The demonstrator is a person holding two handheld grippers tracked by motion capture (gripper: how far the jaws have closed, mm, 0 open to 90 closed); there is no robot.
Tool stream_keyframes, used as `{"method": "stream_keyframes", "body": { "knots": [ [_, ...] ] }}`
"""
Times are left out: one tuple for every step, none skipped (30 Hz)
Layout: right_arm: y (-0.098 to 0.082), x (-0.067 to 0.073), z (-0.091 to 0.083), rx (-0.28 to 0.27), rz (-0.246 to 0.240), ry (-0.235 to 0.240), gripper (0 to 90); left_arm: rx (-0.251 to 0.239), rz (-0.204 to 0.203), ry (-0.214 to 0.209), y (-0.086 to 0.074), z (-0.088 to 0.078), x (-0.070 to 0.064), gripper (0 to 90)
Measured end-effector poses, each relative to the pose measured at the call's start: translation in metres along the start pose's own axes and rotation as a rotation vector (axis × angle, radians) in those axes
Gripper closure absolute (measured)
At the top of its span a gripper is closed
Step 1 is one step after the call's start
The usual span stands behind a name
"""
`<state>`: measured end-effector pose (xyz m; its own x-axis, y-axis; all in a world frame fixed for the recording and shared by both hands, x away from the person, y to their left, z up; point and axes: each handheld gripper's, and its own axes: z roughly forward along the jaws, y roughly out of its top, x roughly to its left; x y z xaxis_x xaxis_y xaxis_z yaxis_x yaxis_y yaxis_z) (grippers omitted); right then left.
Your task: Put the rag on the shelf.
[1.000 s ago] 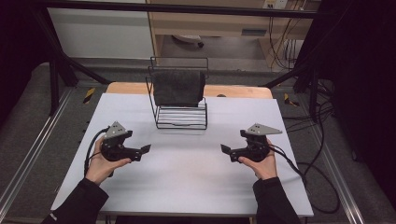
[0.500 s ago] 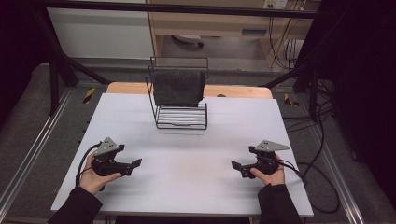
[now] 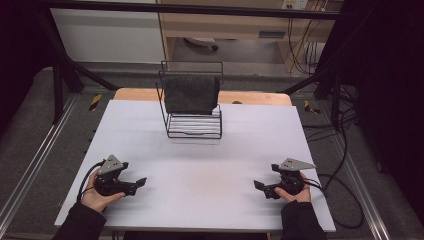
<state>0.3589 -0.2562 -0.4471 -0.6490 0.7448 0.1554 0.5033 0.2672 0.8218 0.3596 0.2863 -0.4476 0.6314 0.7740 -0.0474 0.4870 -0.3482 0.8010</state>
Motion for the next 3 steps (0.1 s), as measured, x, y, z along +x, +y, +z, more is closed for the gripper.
{"method": "stream_keyframes", "body": {
  "knots": [
    [-0.0001, -0.0001, 0.0001, 0.000, -0.003, -0.001, 0.8, -0.001, 0.002, -0.001, -0.0001, -0.0001, -0.0005, 6.7],
    [0.0000, 0.0001, -0.0001, 0.000, 0.000, 0.000, 0.8, -0.002, 0.004, -0.002, 0.0000, -0.0002, -0.0009, 6.7],
    [0.0001, -0.0002, -0.0003, -0.004, -0.001, -0.001, 0.8, -0.002, 0.005, -0.003, 0.0000, -0.0003, -0.0010, 6.7]
  ]
}}
